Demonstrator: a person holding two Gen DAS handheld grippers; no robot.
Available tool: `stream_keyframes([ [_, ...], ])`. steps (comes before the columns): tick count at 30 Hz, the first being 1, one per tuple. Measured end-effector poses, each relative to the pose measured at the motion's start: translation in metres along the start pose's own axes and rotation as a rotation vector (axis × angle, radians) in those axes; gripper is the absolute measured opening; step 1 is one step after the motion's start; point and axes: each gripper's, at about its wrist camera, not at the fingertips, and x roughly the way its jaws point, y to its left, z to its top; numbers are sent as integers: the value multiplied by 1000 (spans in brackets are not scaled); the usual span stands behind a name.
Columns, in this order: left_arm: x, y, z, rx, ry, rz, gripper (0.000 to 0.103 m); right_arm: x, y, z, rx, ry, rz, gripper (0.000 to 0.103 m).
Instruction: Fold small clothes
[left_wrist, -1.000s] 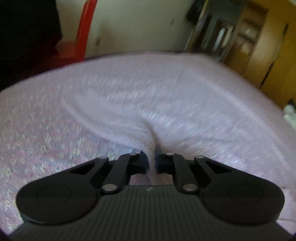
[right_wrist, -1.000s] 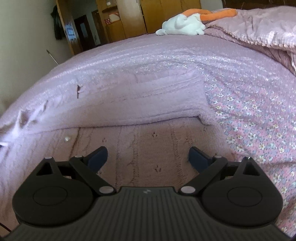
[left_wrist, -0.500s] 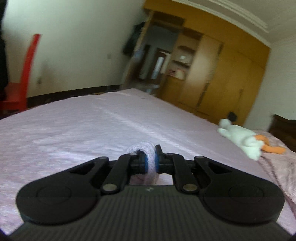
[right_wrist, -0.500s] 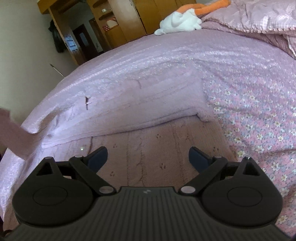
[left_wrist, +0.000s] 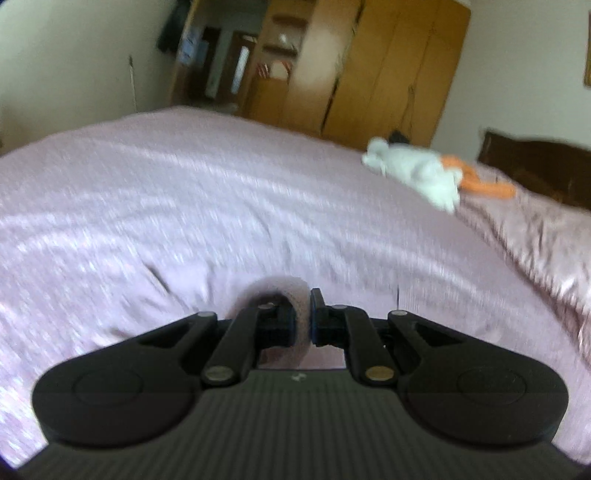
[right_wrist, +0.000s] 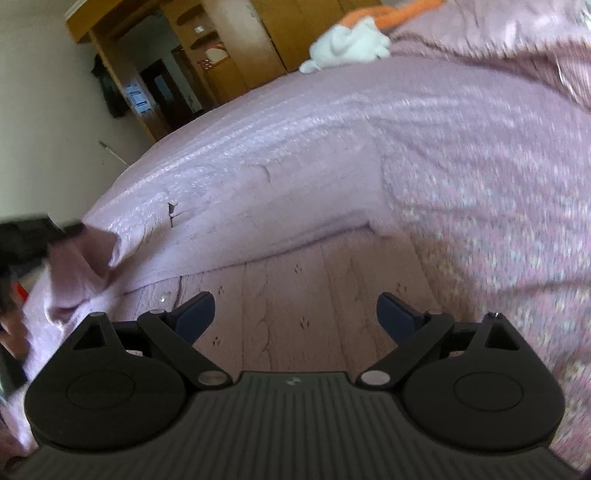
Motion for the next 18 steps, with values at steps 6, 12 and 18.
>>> stream_keyframes([
  [6, 25, -4, -24, 29, 135, -5, 23, 0, -3, -1, 23, 10, 24, 98],
  [12, 8, -1, -37, 66, 183, 10, 56, 6, 4, 3, 31, 48, 65, 98],
  [18, -24, 25, -45, 79, 210, 38, 60, 19, 33, 24, -22, 81, 160, 98],
])
